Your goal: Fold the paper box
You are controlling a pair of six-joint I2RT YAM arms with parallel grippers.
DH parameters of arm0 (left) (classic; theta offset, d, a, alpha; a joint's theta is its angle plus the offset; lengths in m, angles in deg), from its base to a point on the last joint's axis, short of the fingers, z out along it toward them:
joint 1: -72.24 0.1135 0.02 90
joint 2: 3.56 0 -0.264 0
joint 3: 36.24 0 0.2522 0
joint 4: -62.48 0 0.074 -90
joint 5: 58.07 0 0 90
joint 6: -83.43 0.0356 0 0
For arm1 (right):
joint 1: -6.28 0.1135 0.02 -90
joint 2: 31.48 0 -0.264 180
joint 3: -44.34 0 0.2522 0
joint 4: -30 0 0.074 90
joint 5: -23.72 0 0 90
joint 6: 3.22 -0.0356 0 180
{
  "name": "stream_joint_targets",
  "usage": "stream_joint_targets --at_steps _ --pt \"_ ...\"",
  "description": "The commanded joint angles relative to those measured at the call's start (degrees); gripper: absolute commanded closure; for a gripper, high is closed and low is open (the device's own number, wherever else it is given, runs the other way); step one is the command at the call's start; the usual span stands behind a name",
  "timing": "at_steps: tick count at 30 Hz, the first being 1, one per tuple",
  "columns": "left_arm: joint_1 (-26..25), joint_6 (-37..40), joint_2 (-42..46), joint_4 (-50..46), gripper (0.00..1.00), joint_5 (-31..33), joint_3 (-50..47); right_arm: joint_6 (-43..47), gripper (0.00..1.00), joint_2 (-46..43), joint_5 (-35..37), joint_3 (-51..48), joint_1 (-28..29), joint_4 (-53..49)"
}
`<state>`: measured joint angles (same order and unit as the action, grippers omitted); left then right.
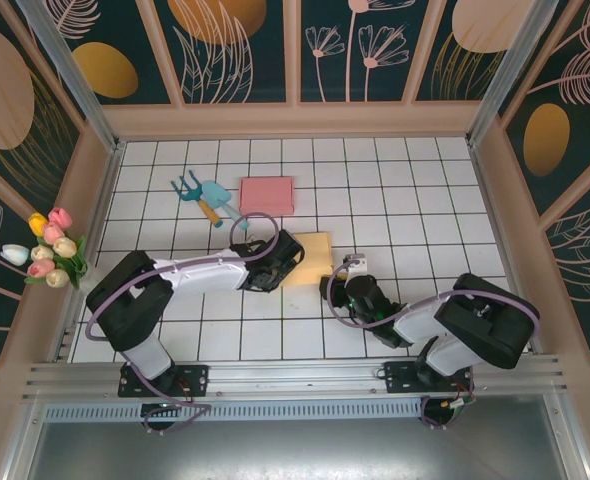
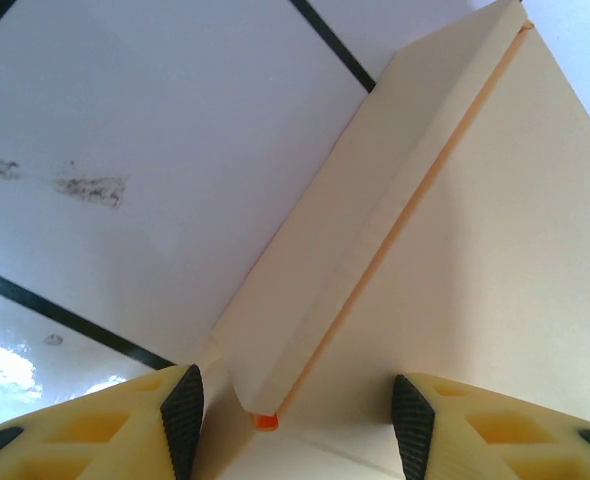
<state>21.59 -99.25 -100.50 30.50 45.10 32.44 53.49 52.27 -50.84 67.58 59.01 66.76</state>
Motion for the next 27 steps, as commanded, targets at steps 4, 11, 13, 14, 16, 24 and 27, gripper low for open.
stream_joint_targets --at_steps 4,11,13,14,16,24,27 --pt "0.50 2.58 -5.72 -8.62 0.45 3.74 -0.89 1.61 0.62 3.97 0.13 -2.12 1.06 2.06" --pt "0.47 4.95 -8.15 -8.69 0.45 4.83 0.01 3.11 0.63 7.53 2.13 -2.84 1.06 6.93" --pt "0.51 5.12 -8.77 -8.74 0.45 4.94 0.09 3.54 0.63 8.87 3.19 -3.04 1.06 8.37" --pt "0.54 5.19 -8.97 -8.69 0.45 5.00 0.10 3.74 0.63 9.48 3.56 -3.19 1.06 9.12" --pt "0.48 5.31 -9.31 -8.73 0.45 5.10 0.35 3.94 0.63 11.07 4.23 -3.56 0.96 10.80" --pt "0.50 5.74 -10.70 -8.71 0.44 5.06 0.46 4.38 0.62 17.13 3.06 -2.93 -0.08 15.32" --pt "0.55 5.87 -10.87 -8.80 0.44 5.20 0.46 3.83 0.61 17.37 0.84 -3.42 -0.35 17.99"
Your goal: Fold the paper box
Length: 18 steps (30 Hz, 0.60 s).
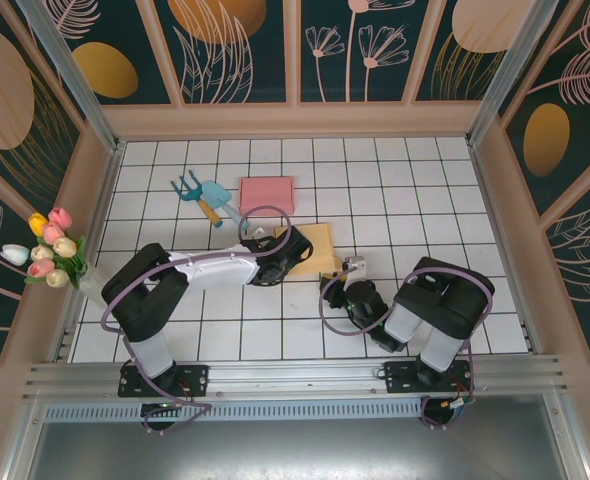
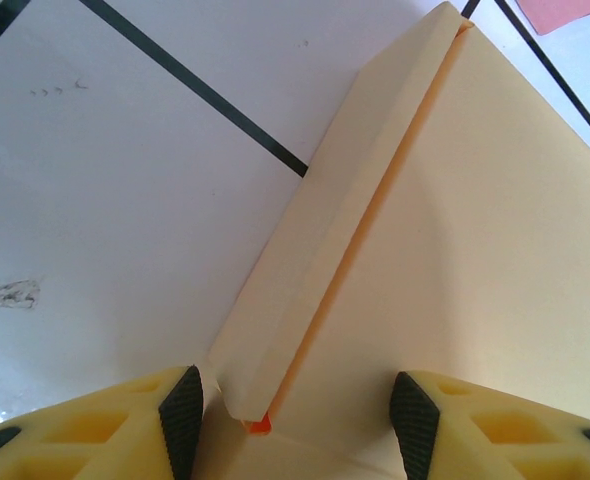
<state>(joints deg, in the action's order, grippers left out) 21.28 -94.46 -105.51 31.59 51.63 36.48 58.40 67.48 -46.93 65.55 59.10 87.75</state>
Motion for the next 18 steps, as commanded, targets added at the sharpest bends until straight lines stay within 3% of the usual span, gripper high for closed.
stream_joint_targets --at_steps 1,6,18 --pt "0.79 1.02 -5.87 -10.07 0.44 -1.25 -3.59 -1.44 0.61 1.53 -3.88 -1.44 -0.43 -2.94" --pt "0.96 0.70 -5.93 -10.75 0.44 -0.67 -3.59 -3.54 0.60 -5.03 -6.70 -1.57 0.04 -7.27" --pt "1.48 0.30 -6.31 -11.26 0.44 -0.53 -1.97 -7.17 0.61 -36.91 -0.12 -0.50 0.65 -39.87"
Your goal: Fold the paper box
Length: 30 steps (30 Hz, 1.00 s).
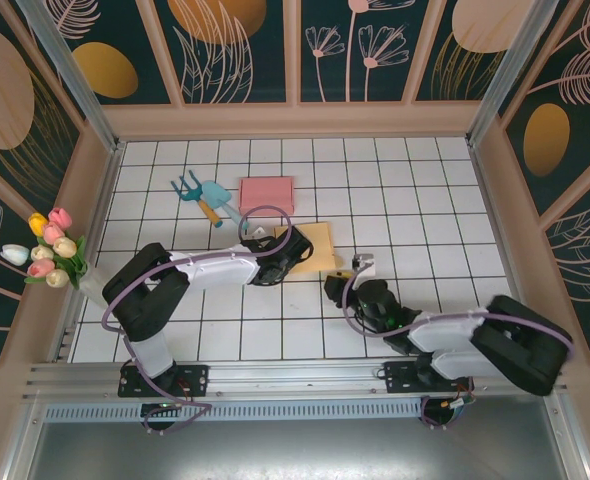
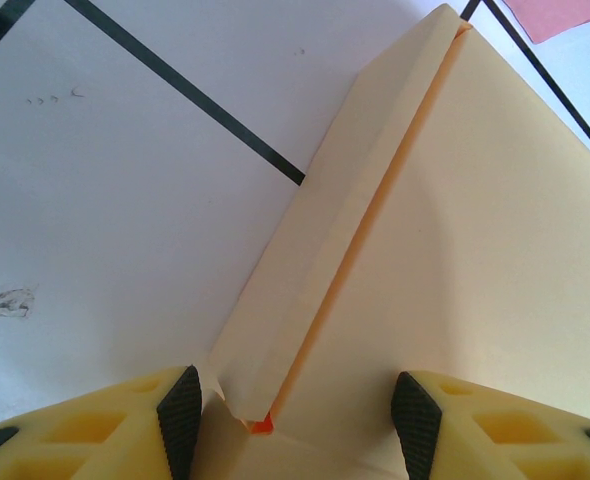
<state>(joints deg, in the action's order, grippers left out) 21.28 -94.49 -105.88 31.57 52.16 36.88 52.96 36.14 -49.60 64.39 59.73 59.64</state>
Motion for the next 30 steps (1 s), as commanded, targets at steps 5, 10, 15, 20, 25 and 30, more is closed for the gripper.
stream_joint_targets --at_steps 5,10,15,20,25,30 --pt "1.54 0.47 -6.21 -10.98 0.44 -1.27 -2.32 -0.19 0.59 -12.40 -0.41 2.92 -4.23 -19.71" --pt "1.55 0.62 -6.89 -10.89 0.44 -1.49 -1.92 0.85 0.50 -9.59 -7.85 3.39 -9.72 -16.24" --pt "1.51 0.82 -7.23 -10.89 0.44 -1.86 -1.65 4.14 0.44 -1.75 -10.71 7.46 -11.59 -12.57" --pt "1.56 0.91 -7.10 -11.15 0.44 -1.86 -1.38 5.46 0.47 3.07 -10.92 9.85 -12.12 -9.30" --pt "1.51 0.89 -6.90 -10.74 0.44 -2.92 -1.34 6.48 0.47 4.66 -9.76 11.20 -13.21 -10.09" --pt "1.50 0.99 -6.90 -8.62 0.46 -6.09 -1.48 7.66 0.47 6.75 -12.33 11.10 -14.95 -7.64"
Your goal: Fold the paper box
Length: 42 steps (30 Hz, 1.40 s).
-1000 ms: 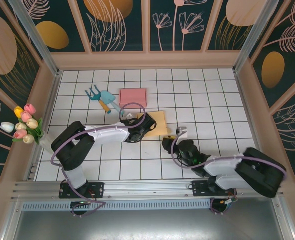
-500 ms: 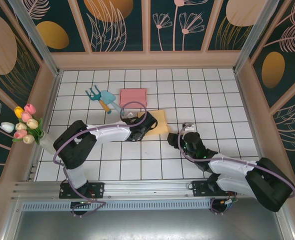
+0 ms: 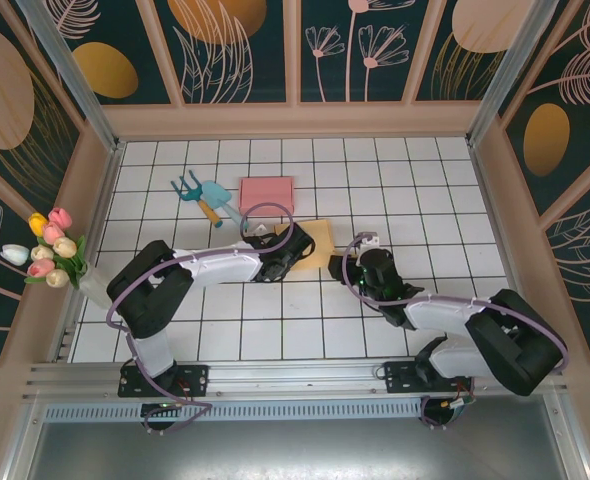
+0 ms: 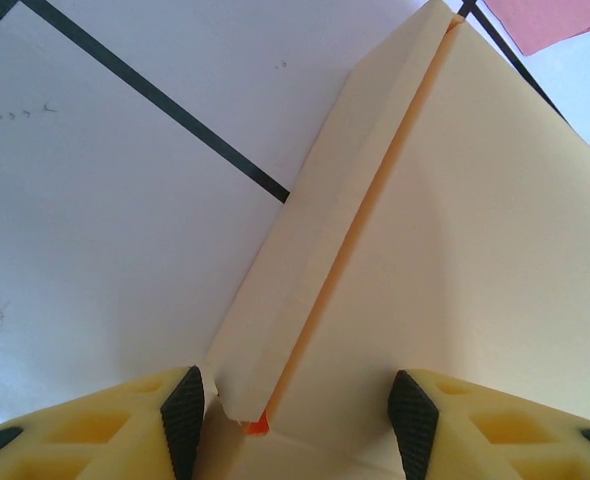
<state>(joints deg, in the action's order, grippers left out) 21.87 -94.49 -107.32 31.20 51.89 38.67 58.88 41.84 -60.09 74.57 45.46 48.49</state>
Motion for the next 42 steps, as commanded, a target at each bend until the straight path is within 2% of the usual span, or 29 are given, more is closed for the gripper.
stream_joint_targets --at_steps 1,17,26,37,42 --pt "0.93 0.92 -5.47 -8.15 0.46 -6.12 -3.23 2.00 0.47 1.46 -2.37 0.87 -0.75 4.26" --pt "0.98 0.91 -6.62 -8.09 0.46 -5.83 -3.03 2.45 0.51 9.95 -5.10 2.87 -1.67 8.35" --pt "1.17 1.05 -6.83 -8.02 0.46 -5.73 -3.05 2.42 0.54 13.78 -9.96 3.83 -2.18 11.63" --pt "1.36 1.17 -7.06 -7.88 0.46 -5.82 -3.18 2.04 0.58 14.42 -9.32 2.30 -2.21 13.60" --pt "1.50 1.26 -7.15 -7.85 0.46 -5.83 -3.22 2.40 0.60 16.80 -8.92 0.73 -2.20 17.61"
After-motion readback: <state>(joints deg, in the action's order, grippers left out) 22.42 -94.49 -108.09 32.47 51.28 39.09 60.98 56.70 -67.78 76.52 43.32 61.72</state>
